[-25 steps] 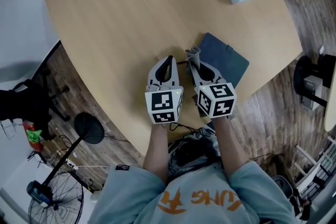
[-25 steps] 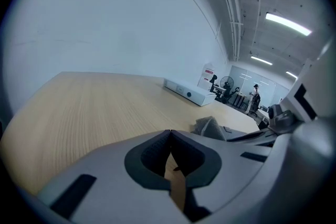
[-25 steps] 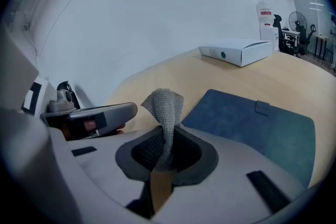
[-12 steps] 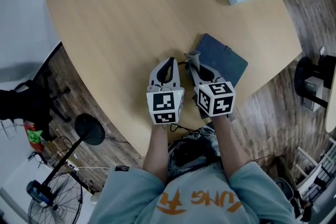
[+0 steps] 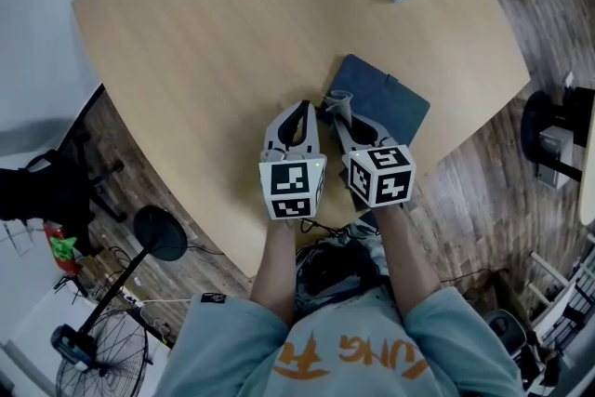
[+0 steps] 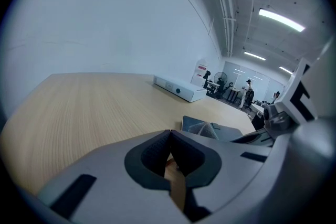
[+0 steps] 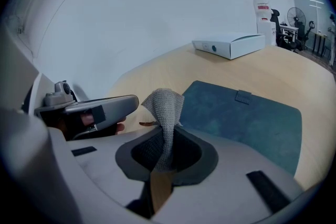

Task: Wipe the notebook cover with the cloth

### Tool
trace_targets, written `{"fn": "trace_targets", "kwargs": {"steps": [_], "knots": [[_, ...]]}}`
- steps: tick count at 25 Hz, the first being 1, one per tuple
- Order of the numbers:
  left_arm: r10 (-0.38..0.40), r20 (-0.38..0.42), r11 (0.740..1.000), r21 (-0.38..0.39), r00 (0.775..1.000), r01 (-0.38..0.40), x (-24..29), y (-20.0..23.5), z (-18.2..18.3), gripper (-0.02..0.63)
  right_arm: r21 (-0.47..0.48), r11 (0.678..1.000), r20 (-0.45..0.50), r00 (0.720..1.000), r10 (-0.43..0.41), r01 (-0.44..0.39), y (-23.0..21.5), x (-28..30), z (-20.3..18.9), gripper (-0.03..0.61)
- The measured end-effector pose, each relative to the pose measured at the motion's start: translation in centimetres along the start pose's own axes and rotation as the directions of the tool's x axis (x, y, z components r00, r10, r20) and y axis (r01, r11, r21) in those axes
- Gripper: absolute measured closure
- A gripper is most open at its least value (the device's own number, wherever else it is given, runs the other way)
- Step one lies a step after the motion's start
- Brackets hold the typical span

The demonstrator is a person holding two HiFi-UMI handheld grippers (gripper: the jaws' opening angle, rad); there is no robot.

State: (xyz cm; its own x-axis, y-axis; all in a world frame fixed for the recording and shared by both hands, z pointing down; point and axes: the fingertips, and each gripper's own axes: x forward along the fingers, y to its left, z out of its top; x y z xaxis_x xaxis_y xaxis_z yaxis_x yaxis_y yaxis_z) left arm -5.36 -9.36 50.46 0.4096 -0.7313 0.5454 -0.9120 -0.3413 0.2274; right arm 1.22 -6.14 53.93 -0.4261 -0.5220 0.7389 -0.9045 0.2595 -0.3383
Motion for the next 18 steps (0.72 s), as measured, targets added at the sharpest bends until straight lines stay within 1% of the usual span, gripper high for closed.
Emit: {"fn": "trace_targets", "kwargs": {"steps": [12,16,18], "knots": [[-0.069,-0.009,0.996,0.047,0.998,0.069,1.0,-4.2,0.2,0.595,0.043,0.998,0.023,0.999,-0.042,0.041,-3.2,-2.7,-1.2,0.548],[-0.096,-0.018,0.995,0.024,0.995,0.097,1.2,-5.7,-0.1,0.595,0.065,0.996,0.037,0.998,-0.060,0.058,-4.6,-3.9,-1.7,0.548],[-0.103,-0.026,0.994,0.027,0.994,0.104,1.3,-6.4,-0.4,0.595,0.076,0.995,0.042,0.997,-0.069,0.066,-5.3,-4.5,-2.1,0.548]]}}
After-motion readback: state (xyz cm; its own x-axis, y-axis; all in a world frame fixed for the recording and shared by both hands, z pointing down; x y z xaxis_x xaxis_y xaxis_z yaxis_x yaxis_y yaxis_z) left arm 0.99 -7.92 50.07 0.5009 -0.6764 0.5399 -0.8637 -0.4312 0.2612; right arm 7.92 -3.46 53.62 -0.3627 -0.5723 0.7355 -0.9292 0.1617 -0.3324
